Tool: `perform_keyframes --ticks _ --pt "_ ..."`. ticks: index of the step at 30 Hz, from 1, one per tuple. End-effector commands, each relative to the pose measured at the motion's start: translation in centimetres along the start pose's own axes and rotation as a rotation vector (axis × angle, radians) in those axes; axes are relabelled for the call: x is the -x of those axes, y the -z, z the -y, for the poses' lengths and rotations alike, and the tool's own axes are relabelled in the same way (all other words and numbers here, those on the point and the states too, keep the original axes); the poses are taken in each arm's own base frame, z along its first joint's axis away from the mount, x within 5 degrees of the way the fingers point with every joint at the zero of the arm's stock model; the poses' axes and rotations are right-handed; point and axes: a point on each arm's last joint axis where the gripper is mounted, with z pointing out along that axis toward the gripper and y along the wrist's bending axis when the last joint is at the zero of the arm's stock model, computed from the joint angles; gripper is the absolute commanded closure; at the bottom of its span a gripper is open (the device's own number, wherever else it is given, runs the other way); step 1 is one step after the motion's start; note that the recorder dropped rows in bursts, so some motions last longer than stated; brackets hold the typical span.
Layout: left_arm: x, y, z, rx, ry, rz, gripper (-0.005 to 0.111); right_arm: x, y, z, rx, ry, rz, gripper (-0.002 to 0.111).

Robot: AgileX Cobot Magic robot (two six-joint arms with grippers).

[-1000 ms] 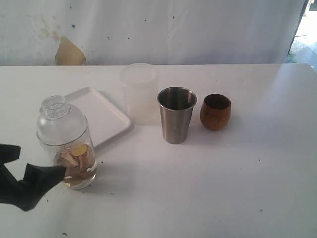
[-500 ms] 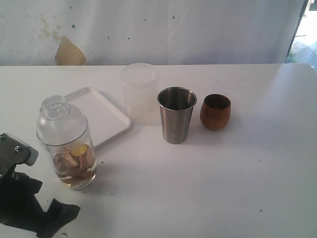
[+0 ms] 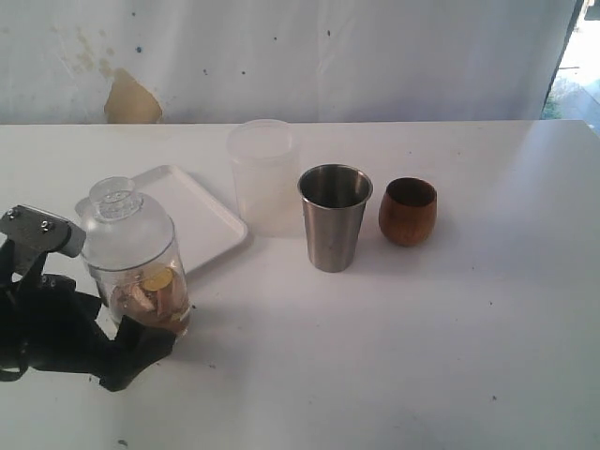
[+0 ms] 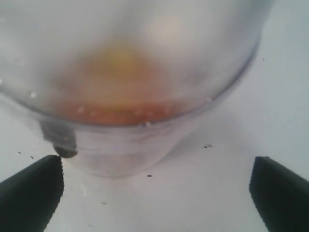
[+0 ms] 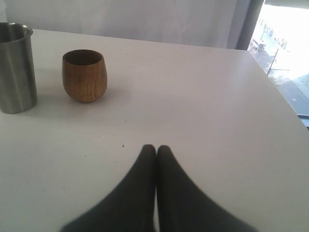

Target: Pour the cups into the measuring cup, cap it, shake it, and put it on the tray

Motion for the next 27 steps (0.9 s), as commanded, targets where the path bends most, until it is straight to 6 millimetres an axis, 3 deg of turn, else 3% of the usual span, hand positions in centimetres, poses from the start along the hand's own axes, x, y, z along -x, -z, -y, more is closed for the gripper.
perform_keyframes --ticks 1,7,12,27 --pt "0.0 0.0 -0.3 0.041 -0.03 -0.007 0.002 -0.1 0.0 0.0 0.004 0.0 0.005 0.108" --pt "-1.0 0.0 -0.8 0.091 -0.142 -0.05 0.002 -0.1 0.0 0.0 0.004 0.0 0.005 0.108" --pt "-0.8 1.1 -2.0 0.254 -0.1 -0.044 0.002 -0.1 0.0 0.0 0.004 0.0 0.005 0.108" --pt "2.0 10.0 -1.1 0.44 -0.086 0.369 0.002 -0.1 0.0 0.0 0.004 0.0 0.005 0.108"
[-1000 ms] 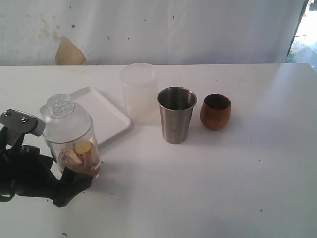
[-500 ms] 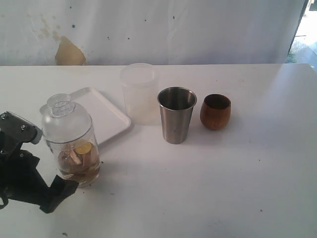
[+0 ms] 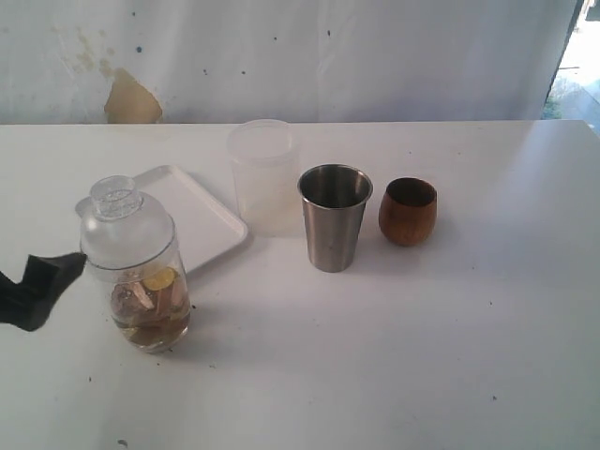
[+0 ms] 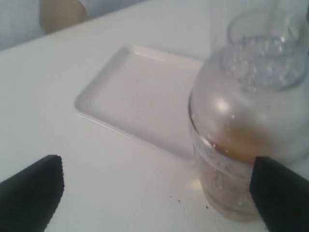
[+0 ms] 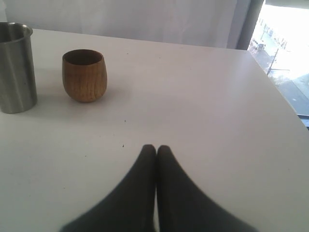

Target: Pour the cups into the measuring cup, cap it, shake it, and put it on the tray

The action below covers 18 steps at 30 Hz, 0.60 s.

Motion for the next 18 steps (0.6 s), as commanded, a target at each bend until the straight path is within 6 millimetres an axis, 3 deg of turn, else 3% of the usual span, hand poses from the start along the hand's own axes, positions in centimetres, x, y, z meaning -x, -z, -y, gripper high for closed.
perform_keyframes --ticks 1,3,5,8,10,14,18 --pt "0.9 2.7 -1.4 0.138 0.073 0.119 0.002 -0.1 0.0 0.0 0.004 0.0 0.005 0.108" --pt "1.4 4.2 -2.6 0.252 0.159 0.231 0.002 -0.1 0.0 0.0 0.004 0.0 0.005 0.108" --pt "1.4 5.8 -3.9 0.371 0.38 0.45 0.002 -0.1 0.0 0.0 0.004 0.0 0.005 0.108" --pt "-0.1 7.1 -4.4 0.366 0.633 0.756 0.002 -0.1 0.0 0.0 0.004 0.0 0.005 0.108" --pt "-1.5 6.6 -3.7 0.334 0.553 0.737 0.002 -0.1 0.0 0.0 0.004 0.0 0.005 0.108" --pt "-3.9 4.5 -1.6 0.198 0.311 0.502 0.002 -0.1 0.0 0.0 0.004 0.0 0.005 0.108" --pt "-4.9 4.0 -0.4 0.075 0.351 0.474 0.002 -0.1 0.0 0.0 0.004 0.0 0.005 0.108"
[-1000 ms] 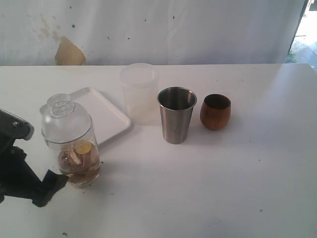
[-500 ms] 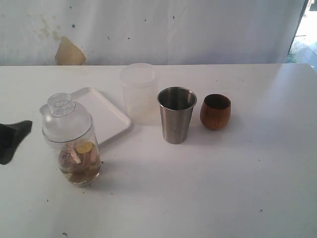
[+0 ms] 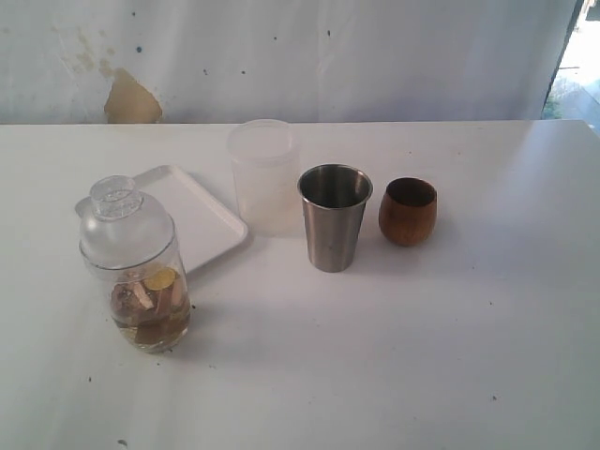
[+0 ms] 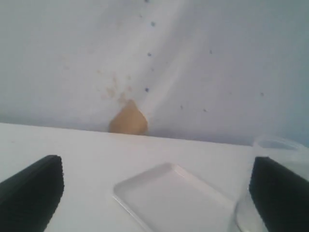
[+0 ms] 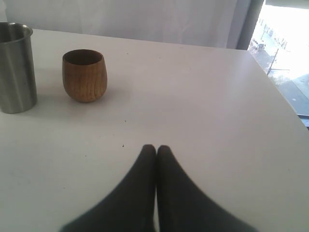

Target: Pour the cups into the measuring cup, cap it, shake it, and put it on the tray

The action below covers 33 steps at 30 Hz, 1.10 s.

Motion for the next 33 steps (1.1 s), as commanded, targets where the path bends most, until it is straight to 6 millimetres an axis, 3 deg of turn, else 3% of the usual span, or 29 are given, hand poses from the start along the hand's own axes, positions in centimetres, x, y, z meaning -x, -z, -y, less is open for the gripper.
perform_keyframes --ticks 1,9,17,33 --pt "-1.6 0.6 1.1 -0.146 0.008 -0.064 0.002 -0.1 0.0 0.0 0.004 0.0 0.005 0.108" --pt "-4.0 1.5 3.2 -0.421 -0.112 -0.246 0.002 -0.1 0.0 0.0 0.004 0.0 0.005 0.108" --pt "-5.5 0.2 3.8 -0.462 -0.125 -0.309 0.002 -0.1 0.0 0.0 0.004 0.0 0.005 0.108" --pt "-8.1 -5.9 5.0 -0.434 -0.127 -0.364 0.002 -0.1 0.0 0.0 0.004 0.0 0.005 0.108"
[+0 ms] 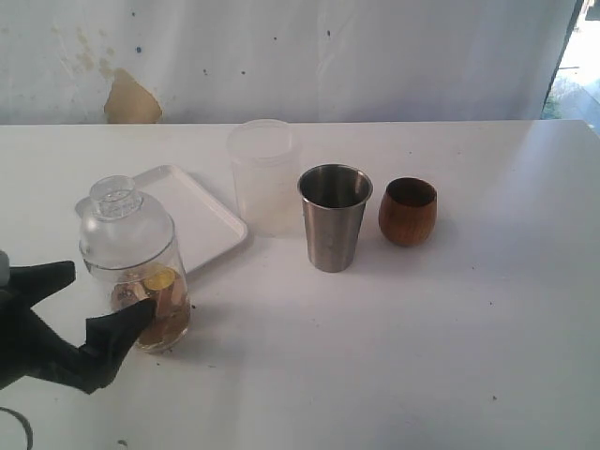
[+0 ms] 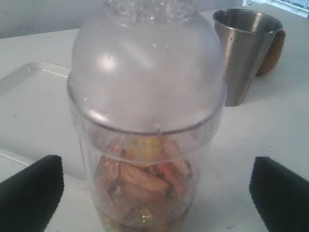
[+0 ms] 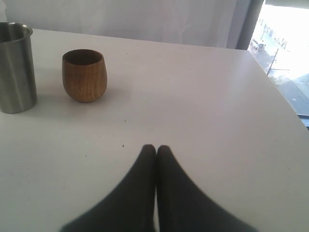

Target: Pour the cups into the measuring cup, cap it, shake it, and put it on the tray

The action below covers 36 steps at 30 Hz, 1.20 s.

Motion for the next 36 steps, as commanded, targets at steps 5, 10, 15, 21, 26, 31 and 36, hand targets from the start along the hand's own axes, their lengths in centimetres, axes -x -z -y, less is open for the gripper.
perform_keyframes --ticks 5,10,15,21,26,31,36 --pt "-0.2 -3.5 -0.6 -0.009 -0.001 0.003 0.002 -0.1 0.0 0.0 0.004 0.0 0.005 0.108" --pt "-0.4 -5.4 -0.9 -0.016 0.007 0.014 0.002 -0.1 0.0 0.0 0.004 0.0 0.005 0.108" --pt "-1.2 -7.3 -1.1 -0.027 -0.03 0.002 0.002 -0.1 0.0 0.0 0.004 0.0 0.005 0.108" --pt "-1.2 -7.5 -1.1 -0.031 -0.029 0.053 0.002 -0.1 0.0 0.0 0.004 0.0 0.005 0.108" --pt "-1.3 -7.5 -1.2 -0.027 -0.028 0.04 0.002 -0.1 0.0 0.0 0.004 0.0 0.005 0.108" --pt "-1.3 -7.5 -1.2 -0.028 -0.028 0.042 0.002 -0.1 0.0 0.0 0.004 0.0 0.005 0.108" --pt "-0.9 -7.5 -1.2 -0.025 -0.025 0.083 0.002 -0.1 0.0 0.0 0.004 0.0 0.005 0.108"
